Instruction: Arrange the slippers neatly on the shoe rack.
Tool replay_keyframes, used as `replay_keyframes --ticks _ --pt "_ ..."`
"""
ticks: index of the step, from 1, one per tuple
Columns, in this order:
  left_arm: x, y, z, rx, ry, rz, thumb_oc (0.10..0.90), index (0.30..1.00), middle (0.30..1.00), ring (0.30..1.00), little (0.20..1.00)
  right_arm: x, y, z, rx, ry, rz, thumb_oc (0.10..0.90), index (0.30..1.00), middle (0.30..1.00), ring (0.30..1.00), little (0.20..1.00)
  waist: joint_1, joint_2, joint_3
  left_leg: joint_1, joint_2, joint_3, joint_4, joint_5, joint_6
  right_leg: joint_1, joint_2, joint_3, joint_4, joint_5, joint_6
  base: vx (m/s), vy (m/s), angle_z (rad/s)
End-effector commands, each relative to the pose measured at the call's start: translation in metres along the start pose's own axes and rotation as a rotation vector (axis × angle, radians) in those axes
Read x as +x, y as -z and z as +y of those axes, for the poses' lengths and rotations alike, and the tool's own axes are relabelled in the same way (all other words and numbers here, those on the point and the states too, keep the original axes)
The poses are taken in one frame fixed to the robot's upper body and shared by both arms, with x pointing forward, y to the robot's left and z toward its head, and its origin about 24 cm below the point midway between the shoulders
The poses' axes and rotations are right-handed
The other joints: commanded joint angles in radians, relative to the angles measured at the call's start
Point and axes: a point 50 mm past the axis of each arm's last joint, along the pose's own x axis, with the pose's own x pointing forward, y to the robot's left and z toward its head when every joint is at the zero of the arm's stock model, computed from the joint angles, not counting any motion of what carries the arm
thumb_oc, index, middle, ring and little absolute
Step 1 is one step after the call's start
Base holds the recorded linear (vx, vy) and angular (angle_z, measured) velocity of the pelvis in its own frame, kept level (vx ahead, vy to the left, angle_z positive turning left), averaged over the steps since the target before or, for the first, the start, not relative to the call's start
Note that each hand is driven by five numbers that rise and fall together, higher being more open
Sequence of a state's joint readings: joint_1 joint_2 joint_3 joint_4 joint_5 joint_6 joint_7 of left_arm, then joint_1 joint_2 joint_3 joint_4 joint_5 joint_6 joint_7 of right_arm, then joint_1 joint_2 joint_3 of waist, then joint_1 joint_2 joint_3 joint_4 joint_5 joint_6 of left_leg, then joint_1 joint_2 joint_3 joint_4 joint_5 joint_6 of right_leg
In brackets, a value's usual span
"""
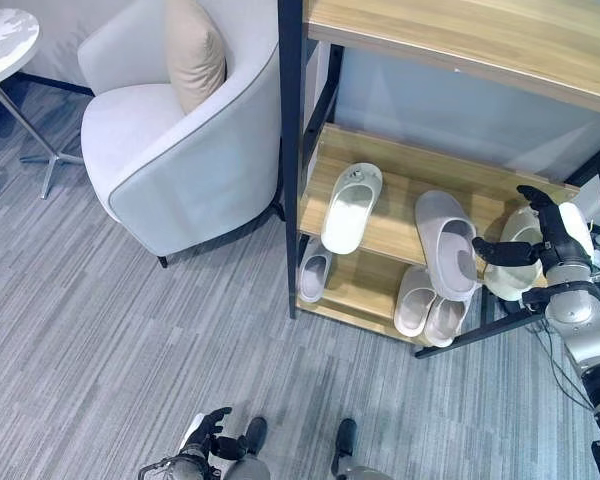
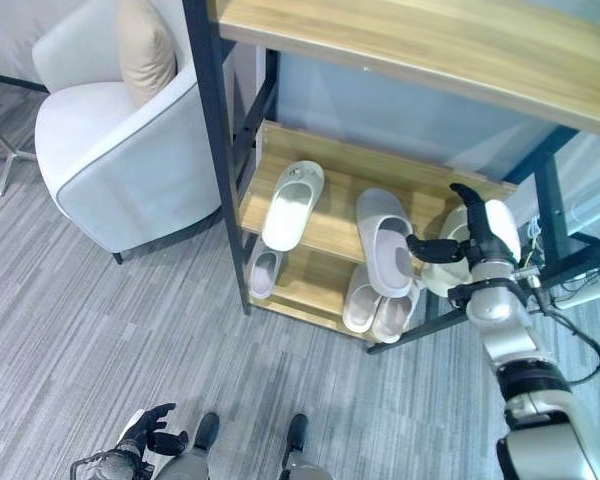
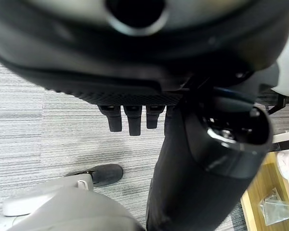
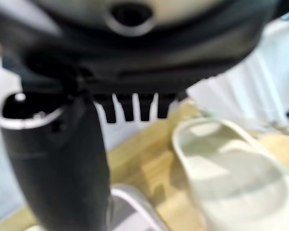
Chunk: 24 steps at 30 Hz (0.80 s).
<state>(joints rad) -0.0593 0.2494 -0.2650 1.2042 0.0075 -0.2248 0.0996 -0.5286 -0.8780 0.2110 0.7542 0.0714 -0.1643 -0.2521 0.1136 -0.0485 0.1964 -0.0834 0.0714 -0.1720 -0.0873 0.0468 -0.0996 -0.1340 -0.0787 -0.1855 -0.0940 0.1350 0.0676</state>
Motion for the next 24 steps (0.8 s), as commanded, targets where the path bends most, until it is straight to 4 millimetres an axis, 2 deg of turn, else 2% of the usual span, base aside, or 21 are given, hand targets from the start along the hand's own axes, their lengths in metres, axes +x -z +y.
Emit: replay_keyframes --ticks 1,12,18,24 --pt "-0.016 0.046 -0.013 0.112 0.073 0.177 0.8 0.9 0.9 0.9 0.9 0.023 -0.052 -0.051 0.054 0.181 -0.191 0.8 0.9 0.9 0.9 0.9 0.023 -0.045 0.0 -0.027 -0.049 0.067 0.0 -0.036 0.032 0.073 -0.014 0.021 0.007 -0.152 0.066 0.0 0.0 0.0" --pt "-0.014 0.042 -0.013 0.104 0.059 0.163 0.8 0.9 0.9 0.9 0.9 0.028 -0.071 -0.073 0.021 0.278 -0.253 0.8 0.9 0.9 0.9 0.9 0.031 -0.029 0.028 -0.075 -0.053 0.06 0.0 -0.022 0.03 0.03 -0.019 0.016 0.007 -0.144 0.071 0.0 0.004 0.01" --pt "-0.009 0.032 -0.012 0.091 0.049 0.135 0.8 0.9 0.9 0.9 0.9 0.026 -0.073 -0.07 -0.017 0.26 -0.267 0.8 0.9 0.9 0.9 0.9 0.028 -0.035 0.035 -0.088 -0.056 0.056 0.0 -0.019 0.026 0.024 -0.021 0.006 0.007 -0.145 0.07 0.0 -0.003 0.02" --pt "-0.008 0.027 -0.012 0.101 0.051 0.11 0.8 0.9 0.9 0.9 0.9 0.022 -0.065 -0.061 -0.077 0.228 -0.261 0.8 0.9 0.9 0.9 0.9 0.03 -0.044 0.038 -0.084 -0.057 0.048 0.0 -0.025 0.029 0.028 -0.022 -0.001 0.007 -0.148 0.07 0.01 -0.013 0.05"
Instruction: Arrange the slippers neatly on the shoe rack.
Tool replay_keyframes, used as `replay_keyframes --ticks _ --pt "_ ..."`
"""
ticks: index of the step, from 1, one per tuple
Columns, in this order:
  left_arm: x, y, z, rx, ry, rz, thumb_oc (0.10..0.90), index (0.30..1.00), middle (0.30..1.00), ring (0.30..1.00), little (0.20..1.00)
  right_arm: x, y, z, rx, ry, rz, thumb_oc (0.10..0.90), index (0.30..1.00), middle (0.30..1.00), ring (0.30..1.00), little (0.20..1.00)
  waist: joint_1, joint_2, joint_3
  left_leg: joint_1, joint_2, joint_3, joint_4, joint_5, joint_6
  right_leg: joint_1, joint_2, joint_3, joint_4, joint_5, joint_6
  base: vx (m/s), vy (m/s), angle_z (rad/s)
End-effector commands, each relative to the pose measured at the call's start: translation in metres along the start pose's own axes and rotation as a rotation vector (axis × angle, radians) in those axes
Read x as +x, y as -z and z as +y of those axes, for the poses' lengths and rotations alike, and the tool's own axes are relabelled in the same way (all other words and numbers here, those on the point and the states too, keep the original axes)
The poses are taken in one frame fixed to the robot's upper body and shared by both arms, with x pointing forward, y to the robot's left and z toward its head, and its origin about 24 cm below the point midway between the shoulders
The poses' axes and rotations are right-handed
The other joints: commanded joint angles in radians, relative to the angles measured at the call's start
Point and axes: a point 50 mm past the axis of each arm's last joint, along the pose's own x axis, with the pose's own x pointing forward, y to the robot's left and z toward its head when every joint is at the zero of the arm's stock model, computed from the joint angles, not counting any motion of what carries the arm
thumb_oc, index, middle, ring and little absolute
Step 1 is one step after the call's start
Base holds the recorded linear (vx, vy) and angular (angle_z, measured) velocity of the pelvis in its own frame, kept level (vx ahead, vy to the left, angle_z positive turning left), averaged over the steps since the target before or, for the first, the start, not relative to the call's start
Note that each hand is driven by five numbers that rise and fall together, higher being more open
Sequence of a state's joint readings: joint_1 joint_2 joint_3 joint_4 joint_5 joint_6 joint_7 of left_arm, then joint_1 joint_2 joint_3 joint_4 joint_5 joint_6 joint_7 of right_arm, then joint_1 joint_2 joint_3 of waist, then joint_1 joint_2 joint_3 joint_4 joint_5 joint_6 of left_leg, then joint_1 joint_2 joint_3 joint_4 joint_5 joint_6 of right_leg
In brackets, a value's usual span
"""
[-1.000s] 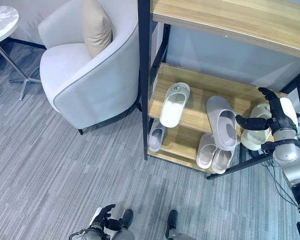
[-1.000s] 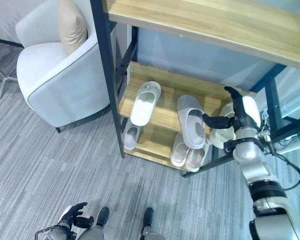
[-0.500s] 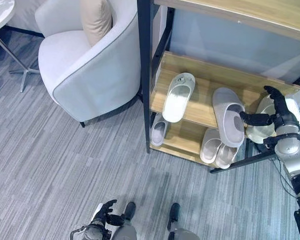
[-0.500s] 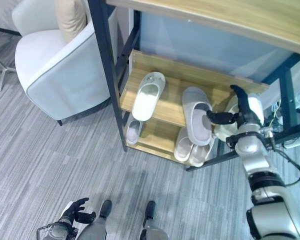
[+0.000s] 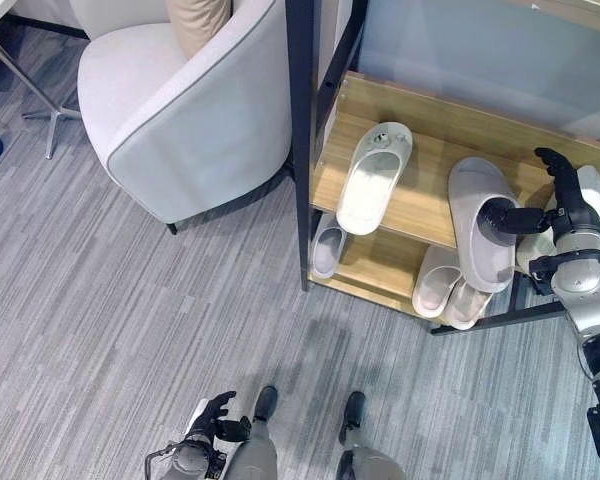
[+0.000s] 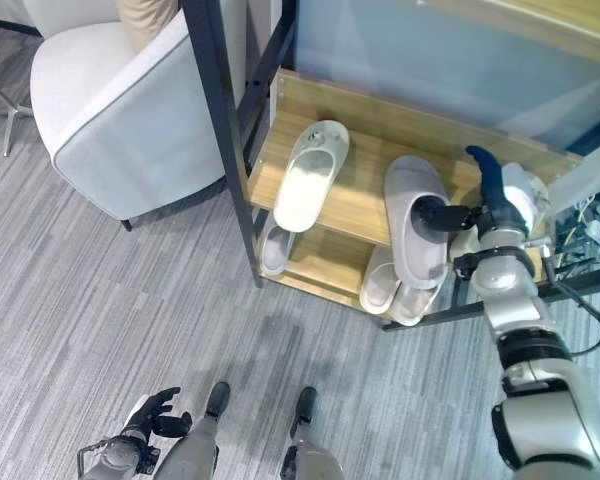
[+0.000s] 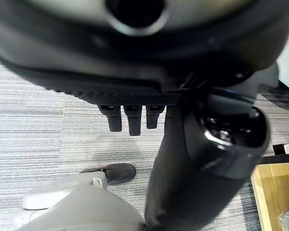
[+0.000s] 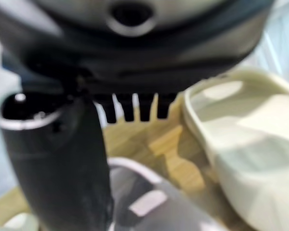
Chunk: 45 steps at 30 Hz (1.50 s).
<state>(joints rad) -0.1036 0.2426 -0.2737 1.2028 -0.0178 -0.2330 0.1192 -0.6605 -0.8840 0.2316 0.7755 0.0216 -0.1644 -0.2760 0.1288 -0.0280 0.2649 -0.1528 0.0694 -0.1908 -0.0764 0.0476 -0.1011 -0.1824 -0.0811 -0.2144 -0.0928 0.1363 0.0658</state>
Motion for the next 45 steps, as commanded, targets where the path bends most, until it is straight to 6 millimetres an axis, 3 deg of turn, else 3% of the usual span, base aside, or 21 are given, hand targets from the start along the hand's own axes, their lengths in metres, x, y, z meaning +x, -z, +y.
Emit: replay_keyframes --ticks 1,7,8,9,10,13,17,23,29,30,34,37,38,39,41,42,44,45 --pt "-0.016 0.044 -0.012 0.126 0.076 0.159 0.8 0.9 0.9 0.9 0.9 0.009 -0.027 -0.047 -0.072 0.153 -0.16 0.8 0.9 0.9 0.9 0.9 0.017 -0.065 -0.029 -0.015 -0.056 0.065 -0.011 -0.026 0.031 0.077 -0.02 0.029 0.006 -0.148 0.072 0.0 0.0 0.0" --pt "-0.013 0.039 -0.01 0.146 0.075 0.141 0.8 0.9 0.9 0.9 0.9 0.016 -0.036 -0.043 -0.104 0.139 -0.171 0.8 0.9 0.9 0.9 0.9 0.025 -0.065 -0.016 -0.017 -0.055 0.064 -0.011 -0.024 0.03 0.072 -0.021 0.03 0.006 -0.144 0.072 -0.01 0.003 0.02" --pt "-0.013 0.038 -0.01 0.146 0.074 0.139 0.8 0.9 0.9 0.9 0.9 0.017 -0.036 -0.042 -0.114 0.132 -0.173 0.751 0.827 0.827 0.827 0.827 0.026 -0.066 -0.016 -0.017 -0.054 0.064 -0.011 -0.023 0.03 0.072 -0.021 0.03 0.006 -0.144 0.073 0.0 0.0 0.0" --pt "-0.013 0.038 -0.01 0.146 0.073 0.137 0.8 0.9 0.9 0.9 0.9 0.017 -0.036 -0.04 -0.126 0.124 -0.168 0.557 0.535 0.535 0.535 0.535 0.027 -0.066 -0.015 -0.018 -0.054 0.063 -0.011 -0.023 0.03 0.072 -0.021 0.03 0.006 -0.144 0.073 0.0 0.0 0.0" --pt "-0.013 0.037 -0.01 0.148 0.074 0.135 0.8 0.9 0.9 0.9 0.9 0.017 -0.033 -0.038 -0.138 0.114 -0.157 0.541 0.512 0.512 0.512 0.512 0.03 -0.067 -0.014 -0.018 -0.054 0.061 -0.011 -0.023 0.03 0.071 -0.021 0.029 0.006 -0.144 0.073 0.0 0.0 0.0" --pt "-0.012 0.037 -0.009 0.141 0.068 0.133 0.8 0.9 0.9 0.9 0.9 0.018 -0.031 -0.035 -0.162 0.098 -0.146 0.4 0.3 0.3 0.3 0.3 0.031 -0.069 -0.01 -0.022 -0.054 0.059 -0.011 -0.021 0.029 0.069 -0.022 0.027 0.006 -0.143 0.073 0.0 0.0 0.0" --pt "-0.012 0.036 -0.008 0.139 0.065 0.133 0.8 0.9 0.9 0.9 0.9 0.017 -0.02 -0.03 -0.184 0.076 -0.095 0.4 0.3 0.3 0.3 0.3 0.039 -0.069 -0.007 -0.025 -0.054 0.056 -0.011 -0.02 0.029 0.067 -0.022 0.022 0.006 -0.142 0.073 -0.01 0.002 0.05" --pt "-0.011 0.037 -0.005 0.104 0.035 0.145 0.8 0.9 0.9 0.9 0.9 0.008 -0.025 -0.025 -0.072 0.132 -0.144 0.4 0.3 0.3 0.3 0.3 0.028 -0.067 -0.007 -0.02 -0.055 0.062 -0.009 -0.026 0.033 0.074 -0.024 0.023 0.006 -0.142 0.073 0.0 0.002 0.02" --pt "-0.013 0.042 0.005 0.055 -0.029 0.174 0.8 0.9 0.9 0.9 0.9 -0.036 -0.041 -0.023 0.113 0.267 -0.318 0.4 0.3 0.3 0.3 0.3 0.012 -0.074 -0.033 0.012 -0.054 0.066 -0.005 -0.049 0.045 0.103 -0.022 0.028 0.006 -0.15 0.071 0.04 -0.003 0.0" --pt "-0.014 0.045 0.014 0.019 -0.072 0.185 0.8 0.9 0.9 0.9 0.9 -0.054 -0.045 -0.024 0.115 0.275 -0.382 0.4 0.3 0.3 0.3 0.3 0.001 -0.074 -0.048 0.028 -0.053 0.072 -0.003 -0.058 0.049 0.117 -0.022 0.031 0.006 -0.154 0.071 0.04 0.006 0.01" --pt "-0.019 0.054 0.033 -0.068 -0.157 0.198 0.8 0.9 0.9 0.9 0.9 -0.091 -0.054 -0.016 0.154 0.224 -0.482 0.4 0.3 0.3 0.3 0.3 -0.011 -0.078 -0.078 0.07 -0.053 0.082 0.003 -0.079 0.056 0.158 -0.022 0.042 0.006 -0.165 0.07 0.03 0.012 -0.05" --pt "-0.02 0.05 0.047 -0.157 -0.223 0.153 0.8 0.9 0.9 0.9 0.9 -0.112 -0.058 -0.002 0.175 0.136 -0.516 0.4 0.3 0.3 0.3 0.3 -0.022 -0.08 -0.088 0.089 -0.054 0.087 0.033 -0.102 0.064 0.185 -0.024 0.05 0.015 -0.177 0.066 -0.02 0.011 -0.14" --pt "-0.018 0.038 0.058 -0.209 -0.277 0.08 0.8 0.9 0.9 0.9 0.9 -0.122 -0.059 0.015 0.236 0.043 -0.512 0.4 0.3 0.3 0.3 0.3 -0.029 -0.078 -0.069 0.089 -0.055 0.096 0.094 -0.121 0.066 0.184 -0.031 0.05 0.075 -0.198 0.058 -0.07 0.012 -0.1" --pt "-0.018 0.039 0.059 -0.21 -0.279 0.081 0.8 0.9 0.9 0.9 0.9 -0.122 -0.06 0.015 0.238 0.041 -0.512 0.4 0.3 0.3 0.3 0.3 -0.029 -0.079 -0.067 0.087 -0.056 0.097 0.103 -0.126 0.067 0.182 -0.031 0.051 0.083 -0.202 0.058 -0.18 0.015 -0.09" --pt "-0.013 -0.006 0.081 -0.289 -0.343 -0.143 0.8 0.9 0.9 0.9 0.9 -0.133 -0.07 0.034 0.269 -0.114 -0.559 0.4 0.3 0.3 0.3 0.3 -0.037 -0.071 0.026 0.034 -0.066 0.112 0.266 -0.164 0.061 0.132 -0.048 0.047 0.234 -0.245 0.048 -0.26 -0.007 -0.09" --pt "-0.014 -0.006 0.082 -0.291 -0.345 -0.144 0.8 0.9 0.9 0.9 0.9 -0.132 -0.07 0.034 0.27 -0.114 -0.561 0.4 0.3 0.3 0.3 0.3 -0.04 -0.071 0.028 0.023 -0.067 0.11 0.285 -0.173 0.061 0.125 -0.049 0.046 0.248 -0.252 0.048 -0.28 -0.008 -0.03" --pt "-0.015 -0.059 0.088 -0.337 -0.33 -0.389 0.8 0.9 0.9 0.9 0.9 -0.136 -0.074 0.05 0.264 -0.231 -0.578 0.4 0.3 0.3 0.3 0.3 -0.057 -0.048 0.103 -0.093 -0.065 0.101 0.46 -0.219 0.063 0.017 -0.074 0.039 0.445 -0.298 0.042 -0.34 0.04 0.13" --pt "-0.015 -0.059 0.088 -0.338 -0.33 -0.389 0.8 0.9 0.9 0.9 0.9 -0.135 -0.074 0.05 0.265 -0.231 -0.579 0.4 0.3 0.3 0.3 0.3 -0.06 -0.049 0.098 -0.105 -0.067 0.099 0.465 -0.216 0.064 0.007 -0.076 0.037 0.449 -0.297 0.042 -0.4 0.077 0.22"
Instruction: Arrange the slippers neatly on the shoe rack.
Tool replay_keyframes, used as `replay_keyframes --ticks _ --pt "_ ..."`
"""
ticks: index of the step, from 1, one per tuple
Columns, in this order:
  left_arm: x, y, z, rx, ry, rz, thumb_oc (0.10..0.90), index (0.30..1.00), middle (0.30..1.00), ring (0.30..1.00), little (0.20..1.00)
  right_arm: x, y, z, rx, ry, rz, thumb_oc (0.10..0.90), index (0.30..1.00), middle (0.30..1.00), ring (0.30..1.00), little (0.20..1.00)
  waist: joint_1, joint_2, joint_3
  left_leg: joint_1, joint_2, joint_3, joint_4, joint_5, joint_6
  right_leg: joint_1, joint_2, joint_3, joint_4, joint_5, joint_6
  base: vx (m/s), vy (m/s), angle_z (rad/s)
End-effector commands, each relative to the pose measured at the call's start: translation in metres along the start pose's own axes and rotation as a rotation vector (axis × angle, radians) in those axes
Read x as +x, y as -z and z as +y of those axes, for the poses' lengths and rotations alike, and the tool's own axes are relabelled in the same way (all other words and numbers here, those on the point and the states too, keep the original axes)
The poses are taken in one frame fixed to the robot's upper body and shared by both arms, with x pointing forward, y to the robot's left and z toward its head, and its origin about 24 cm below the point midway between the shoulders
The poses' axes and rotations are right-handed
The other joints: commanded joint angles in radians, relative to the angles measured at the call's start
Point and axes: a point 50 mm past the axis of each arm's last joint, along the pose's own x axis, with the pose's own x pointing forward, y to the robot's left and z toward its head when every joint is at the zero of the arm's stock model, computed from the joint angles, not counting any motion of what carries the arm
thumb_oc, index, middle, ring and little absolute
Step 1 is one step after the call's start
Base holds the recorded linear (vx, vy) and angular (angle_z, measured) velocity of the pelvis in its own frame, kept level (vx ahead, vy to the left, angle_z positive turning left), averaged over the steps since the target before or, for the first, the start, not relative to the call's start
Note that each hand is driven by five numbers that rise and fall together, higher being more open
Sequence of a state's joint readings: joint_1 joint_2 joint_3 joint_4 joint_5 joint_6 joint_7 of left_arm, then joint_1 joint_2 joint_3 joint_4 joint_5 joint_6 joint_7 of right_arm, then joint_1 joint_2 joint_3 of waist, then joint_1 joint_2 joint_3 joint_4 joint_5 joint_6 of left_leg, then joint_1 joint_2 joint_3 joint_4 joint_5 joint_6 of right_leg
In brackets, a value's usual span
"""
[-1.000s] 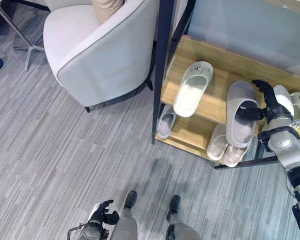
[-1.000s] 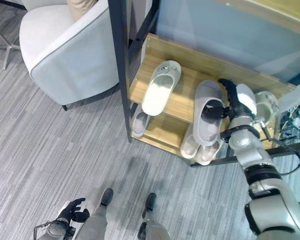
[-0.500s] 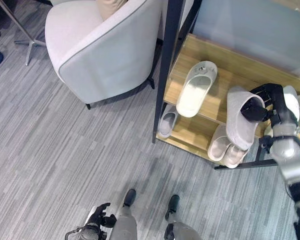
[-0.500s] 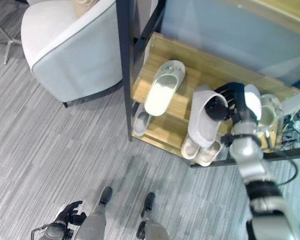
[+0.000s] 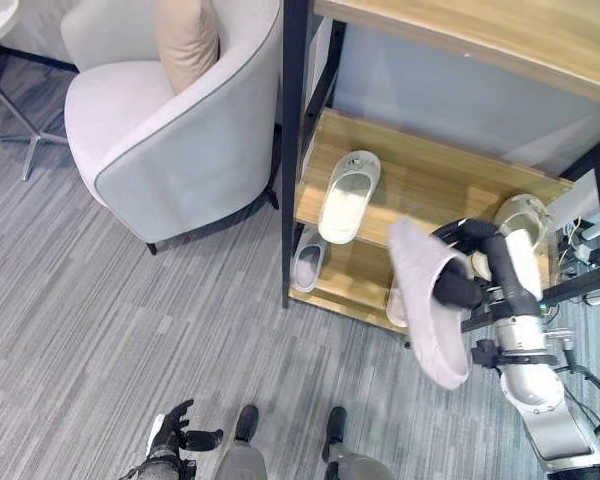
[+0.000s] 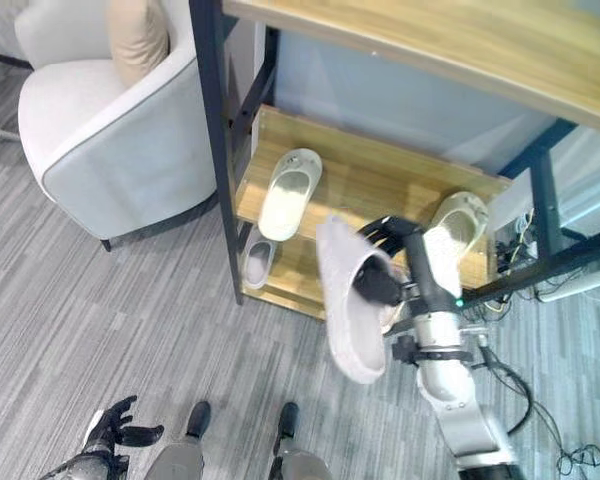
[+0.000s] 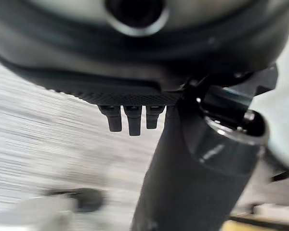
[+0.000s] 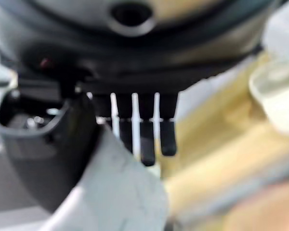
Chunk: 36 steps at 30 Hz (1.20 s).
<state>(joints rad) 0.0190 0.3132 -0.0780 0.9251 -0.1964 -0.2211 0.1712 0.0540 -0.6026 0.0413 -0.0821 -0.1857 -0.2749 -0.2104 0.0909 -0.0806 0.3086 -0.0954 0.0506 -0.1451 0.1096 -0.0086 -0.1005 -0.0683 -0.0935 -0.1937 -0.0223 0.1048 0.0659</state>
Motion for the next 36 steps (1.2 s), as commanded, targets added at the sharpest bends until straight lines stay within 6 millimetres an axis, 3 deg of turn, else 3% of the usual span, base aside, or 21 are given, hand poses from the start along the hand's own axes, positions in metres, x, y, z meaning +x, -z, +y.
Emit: replay_keyframes --ticks 1,2,3,4,6,7,9,11,14,18,22,23,24,25,26,27,30,32,36 --pt "0.004 -0.103 0.006 -0.07 0.012 -0.469 0.8 0.9 0.9 0.9 0.9 0.024 -0.04 -0.005 0.011 -0.041 -0.259 0.4 0.3 0.3 0.3 0.3 -0.031 0.025 0.066 -0.266 -0.048 0.047 0.394 -0.192 0.068 -0.212 -0.078 0.022 0.507 -0.317 0.028 -0.2 0.044 0.27" --pt "0.004 -0.103 0.006 -0.07 0.011 -0.469 0.8 0.9 0.9 0.9 0.9 0.025 -0.04 -0.005 0.011 -0.04 -0.26 0.4 0.3 0.3 0.3 0.3 -0.034 0.024 0.059 -0.276 -0.049 0.046 0.394 -0.187 0.068 -0.222 -0.08 0.021 0.508 -0.314 0.028 -0.25 0.056 0.42" --pt "0.001 -0.116 0.001 -0.079 0.033 -0.527 0.8 0.9 0.9 0.9 0.9 0.029 -0.04 0.0 -0.001 -0.062 -0.261 0.4 0.3 0.3 0.3 0.3 -0.037 0.031 0.053 -0.324 -0.051 0.046 0.445 -0.201 0.068 -0.275 -0.084 0.026 0.568 -0.334 0.021 -0.2 0.038 0.38" --pt "-0.007 -0.144 -0.007 -0.103 0.067 -0.649 0.8 0.9 0.9 0.9 0.9 0.041 -0.039 0.009 -0.04 -0.089 -0.261 0.4 0.3 0.3 0.3 0.3 -0.031 0.047 0.048 -0.421 -0.041 0.05 0.558 -0.239 0.074 -0.382 -0.09 0.041 0.689 -0.386 0.002 -0.19 0.036 0.2" --pt "-0.009 -0.154 -0.009 -0.121 0.058 -0.696 0.8 0.9 0.9 0.9 0.9 0.049 -0.039 0.013 -0.057 -0.09 -0.264 0.4 0.3 0.3 0.3 0.3 -0.03 0.05 0.038 -0.48 -0.038 0.051 0.612 -0.255 0.075 -0.448 -0.092 0.052 0.746 -0.407 -0.008 -0.22 0.016 -0.08" --pt "-0.02 -0.186 -0.011 -0.156 0.008 -0.844 0.8 0.9 0.9 0.9 0.9 0.064 -0.042 0.015 -0.08 -0.066 -0.27 0.4 0.3 0.3 0.3 0.3 -0.018 0.058 0.043 -0.59 -0.037 0.054 0.725 -0.288 0.078 -0.568 -0.095 0.062 0.862 -0.448 -0.022 -0.24 0.004 -0.08" --pt "-0.025 -0.198 -0.011 -0.17 -0.037 -0.901 0.8 0.9 0.9 0.9 0.9 0.071 -0.045 0.016 -0.069 -0.049 -0.279 0.4 0.3 0.3 0.3 0.3 -0.012 0.06 0.035 -0.665 -0.037 0.06 0.802 -0.314 0.079 -0.649 -0.093 0.077 0.929 -0.478 -0.033 -0.16 -0.019 -0.14" --pt "-0.031 -0.217 -0.011 -0.245 -0.104 -0.973 0.8 0.9 0.9 0.9 0.9 0.086 -0.054 0.012 -0.026 0.021 -0.299 0.4 0.3 0.3 0.3 0.3 -0.006 0.066 0.03 -0.787 -0.029 0.066 0.947 -0.386 0.079 -0.768 -0.089 0.104 1.059 -0.545 -0.042 -0.13 -0.017 -0.19" --pt "-0.038 -0.246 0.0 -0.316 -0.207 -1.069 0.8 0.9 0.9 0.9 0.9 0.113 -0.063 -0.01 -0.086 0.139 -0.314 0.4 0.3 0.3 0.3 0.3 0.001 0.08 0.03 -0.973 -0.028 0.052 1.138 -0.441 0.09 -0.956 -0.095 0.136 1.244 -0.596 -0.057 -0.16 0.011 -0.17" --pt "-0.041 -0.274 0.023 -0.382 -0.339 -1.131 0.8 0.9 0.9 0.9 0.9 0.148 -0.081 -0.057 -0.142 0.316 -0.335 0.4 0.3 0.3 0.3 0.3 0.006 0.093 0.041 -1.181 -0.031 0.03 1.387 -0.513 0.099 -1.169 -0.095 0.172 1.503 -0.668 -0.074 -0.07 0.006 -0.09" --pt "-0.048 -0.285 0.04 -0.451 -0.408 -1.171 0.8 0.9 0.9 0.9 0.9 0.167 -0.09 -0.103 -0.193 0.466 -0.312 0.4 0.3 0.3 0.3 0.3 0.018 0.1 0.071 -1.325 -0.053 0.02 1.609 -0.576 0.111 -1.314 -0.092 0.193 1.738 -0.728 -0.086 0.05 -0.002 0.07" --pt "-0.051 -0.285 0.05 -0.488 -0.441 -1.181 0.8 0.9 0.9 0.9 0.9 0.171 -0.094 -0.127 -0.216 0.532 -0.299 0.4 0.3 0.3 0.3 0.3 0.025 0.105 0.092 -1.385 -0.058 0.02 1.717 -0.615 0.118 -1.374 -0.091 0.205 1.847 -0.759 -0.085 0.09 0.021 0.05" --pt "-0.052 -0.286 0.05 -0.491 -0.442 -1.181 0.8 0.9 0.9 0.9 0.9 0.172 -0.095 -0.127 -0.216 0.532 -0.302 0.4 0.3 0.3 0.3 0.3 0.024 0.106 0.09 -1.394 -0.057 0.02 1.729 -0.622 0.118 -1.383 -0.09 0.207 1.859 -0.765 -0.084 0.15 0.049 0.02" --pt "-0.055 -0.282 0.056 -0.507 -0.46 -1.193 0.8 0.9 0.9 0.9 0.9 0.174 -0.094 -0.152 -0.255 0.599 -0.264 0.4 0.3 0.3 0.3 0.3 0.038 0.111 0.113 -1.429 -0.064 0.007 1.814 -0.653 0.12 -1.425 -0.08 0.233 1.959 -0.788 -0.084 0.1 0.039 -0.04" --pt "-0.055 -0.282 0.056 -0.51 -0.461 -1.193 0.8 0.9 0.9 0.9 0.9 0.174 -0.095 -0.152 -0.255 0.598 -0.267 0.4 0.3 0.3 0.3 0.3 0.037 0.111 0.113 -1.434 -0.063 0.008 1.821 -0.657 0.12 -1.431 -0.079 0.235 1.966 -0.792 -0.083 0.23 0.081 -0.03" --pt "-0.056 -0.269 0.062 -0.499 -0.489 -1.168 0.8 0.9 0.9 0.9 0.9 0.169 -0.097 -0.187 -0.309 0.694 -0.233 0.4 0.3 0.3 0.3 0.3 0.049 0.112 0.145 -1.473 -0.073 -0.011 1.945 -0.71 0.118 -1.477 -0.074 0.27 2.095 -0.831 -0.087 0.16 0.046 -0.01" --pt "-0.056 -0.264 0.065 -0.484 -0.5 -1.164 0.8 0.9 0.9 0.9 0.9 0.167 -0.096 -0.198 -0.325 0.718 -0.219 0.4 0.3 0.3 0.3 0.3 0.053 0.111 0.161 -1.474 -0.072 -0.011 1.986 -0.732 0.117 -1.485 -0.073 0.284 2.139 -0.847 -0.086 0.12 0.03 -0.05" --pt "-0.054 -0.251 0.063 -0.462 -0.501 -1.138 0.8 0.9 0.9 0.9 0.9 0.164 -0.093 -0.217 -0.335 0.752 -0.178 0.4 0.3 0.3 0.3 0.3 0.061 0.111 0.196 -1.475 -0.074 -0.015 2.056 -0.762 0.112 -1.496 -0.073 0.305 2.208 -0.864 -0.094 0.1 0.034 -0.05" --pt "-0.049 -0.233 0.063 -0.445 -0.496 -1.077 0.8 0.9 0.9 0.9 0.9 0.16 -0.095 -0.235 -0.311 0.795 -0.164 0.4 0.3 0.3 0.3 0.3 0.07 0.109 0.21 -1.475 -0.071 -0.014 2.075 -0.774 0.107 -1.501 -0.076 0.317 2.233 -0.865 -0.099 0.09 0.02 -0.11"
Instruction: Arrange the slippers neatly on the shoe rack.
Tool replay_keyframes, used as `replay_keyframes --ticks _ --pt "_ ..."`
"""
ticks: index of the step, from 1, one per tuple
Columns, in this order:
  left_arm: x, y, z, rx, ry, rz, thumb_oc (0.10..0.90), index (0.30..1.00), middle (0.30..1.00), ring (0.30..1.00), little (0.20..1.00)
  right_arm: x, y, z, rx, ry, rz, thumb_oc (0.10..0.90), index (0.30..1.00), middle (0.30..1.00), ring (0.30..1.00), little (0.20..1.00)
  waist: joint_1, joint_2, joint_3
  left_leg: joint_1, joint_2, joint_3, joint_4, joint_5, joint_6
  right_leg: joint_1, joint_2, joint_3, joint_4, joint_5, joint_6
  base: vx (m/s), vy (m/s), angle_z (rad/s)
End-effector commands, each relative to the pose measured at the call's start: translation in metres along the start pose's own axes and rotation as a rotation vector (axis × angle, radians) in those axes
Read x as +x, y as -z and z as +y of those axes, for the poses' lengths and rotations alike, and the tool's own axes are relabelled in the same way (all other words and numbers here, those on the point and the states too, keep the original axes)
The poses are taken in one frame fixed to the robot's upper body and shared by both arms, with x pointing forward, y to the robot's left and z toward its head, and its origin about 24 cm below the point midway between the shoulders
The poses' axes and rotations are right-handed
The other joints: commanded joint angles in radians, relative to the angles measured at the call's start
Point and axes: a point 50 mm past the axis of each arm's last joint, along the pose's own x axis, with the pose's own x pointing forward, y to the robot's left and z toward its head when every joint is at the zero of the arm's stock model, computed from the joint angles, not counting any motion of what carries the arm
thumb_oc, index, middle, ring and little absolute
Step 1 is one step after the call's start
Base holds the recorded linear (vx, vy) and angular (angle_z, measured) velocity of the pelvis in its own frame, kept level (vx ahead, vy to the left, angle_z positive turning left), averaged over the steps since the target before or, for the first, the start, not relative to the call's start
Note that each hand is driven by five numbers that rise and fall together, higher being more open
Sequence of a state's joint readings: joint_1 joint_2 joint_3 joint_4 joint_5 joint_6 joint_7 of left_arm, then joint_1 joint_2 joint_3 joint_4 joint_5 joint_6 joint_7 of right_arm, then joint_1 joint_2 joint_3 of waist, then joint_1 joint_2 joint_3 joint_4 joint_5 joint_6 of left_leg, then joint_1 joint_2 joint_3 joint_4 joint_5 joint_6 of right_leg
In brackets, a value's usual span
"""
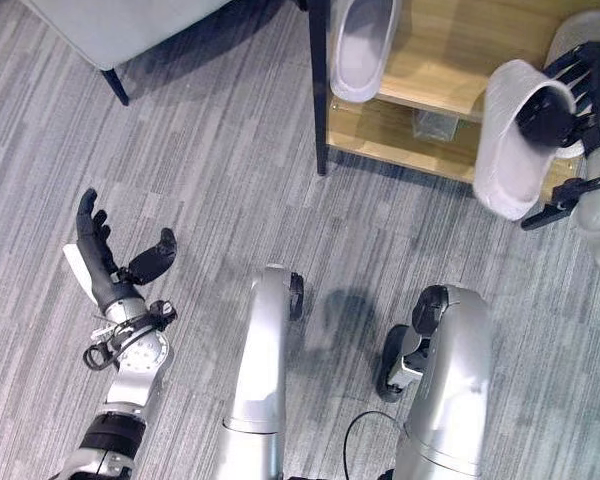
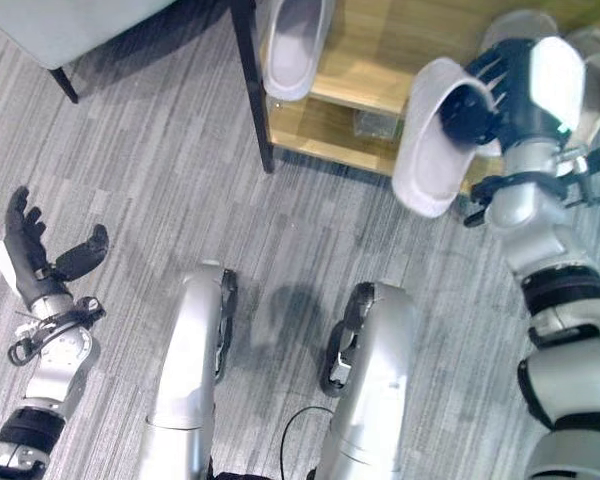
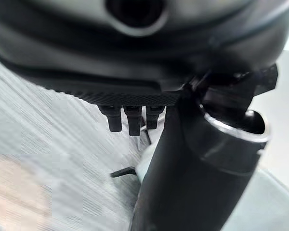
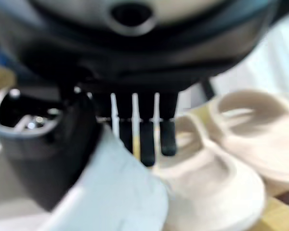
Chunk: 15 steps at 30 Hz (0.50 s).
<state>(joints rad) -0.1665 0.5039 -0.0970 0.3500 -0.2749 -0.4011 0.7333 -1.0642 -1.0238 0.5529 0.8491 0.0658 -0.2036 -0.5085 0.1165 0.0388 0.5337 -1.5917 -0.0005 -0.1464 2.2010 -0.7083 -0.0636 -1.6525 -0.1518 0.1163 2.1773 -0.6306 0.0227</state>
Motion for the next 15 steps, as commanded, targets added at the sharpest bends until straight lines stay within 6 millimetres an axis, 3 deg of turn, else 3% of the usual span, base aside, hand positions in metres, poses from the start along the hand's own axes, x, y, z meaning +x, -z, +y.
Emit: replay_keyframes --ticks 1,11,15 --pt "0.013 -0.031 0.011 -0.093 -0.05 -0.179 0.8 0.9 0.9 0.9 0.9 0.039 -0.043 -0.081 0.121 0.307 -0.132 0.4 0.3 0.3 0.3 0.3 0.053 -0.016 -0.015 0.022 -0.019 -0.011 -0.02 -0.074 0.069 0.083 -0.017 0.007 0.029 -0.126 -0.06 0.06 -0.005 -0.01" --pt "0.011 -0.023 0.014 -0.049 -0.025 -0.162 0.8 0.9 0.9 0.9 0.9 0.052 -0.08 -0.11 0.113 0.366 -0.264 0.4 0.3 0.3 0.3 0.3 0.061 -0.028 -0.015 0.022 -0.017 -0.02 -0.006 -0.089 0.065 0.083 -0.015 0.02 0.041 -0.135 -0.062 0.03 0.005 0.01" --pt "0.006 -0.021 0.007 -0.033 0.034 -0.157 0.8 0.9 0.9 0.9 0.9 0.059 -0.076 -0.11 0.06 0.343 -0.227 0.4 0.3 0.3 0.3 0.3 0.069 -0.03 -0.014 0.022 -0.01 -0.018 -0.001 -0.096 0.064 0.083 -0.027 0.022 0.031 -0.13 -0.061 0.02 0.004 0.0"
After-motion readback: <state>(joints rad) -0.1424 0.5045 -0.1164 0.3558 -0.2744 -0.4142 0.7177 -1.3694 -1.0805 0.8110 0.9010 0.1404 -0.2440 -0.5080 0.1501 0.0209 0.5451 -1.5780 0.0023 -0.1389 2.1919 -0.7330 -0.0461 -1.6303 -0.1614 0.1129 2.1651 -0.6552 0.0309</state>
